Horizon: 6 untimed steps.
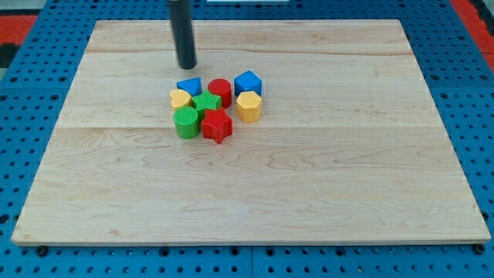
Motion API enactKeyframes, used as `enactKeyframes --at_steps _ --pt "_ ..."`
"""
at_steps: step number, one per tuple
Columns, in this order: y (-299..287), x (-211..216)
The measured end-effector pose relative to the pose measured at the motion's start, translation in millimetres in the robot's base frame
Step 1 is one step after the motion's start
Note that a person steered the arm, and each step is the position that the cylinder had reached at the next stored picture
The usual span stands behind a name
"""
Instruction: Move the yellow heart into the green star and red star
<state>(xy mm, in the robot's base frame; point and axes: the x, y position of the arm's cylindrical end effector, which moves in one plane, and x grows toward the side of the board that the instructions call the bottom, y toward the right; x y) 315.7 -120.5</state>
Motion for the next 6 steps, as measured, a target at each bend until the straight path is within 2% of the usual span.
enactKeyframes --at_steps 1,2,3,4,5,6 --pt "-4.3 51.9" --pt "-7.7 76.6" --pt "-21.2 75.8" --pt "-72.9 75.6" --pt "-58.9 102.0" --pt "-2.5 103.7"
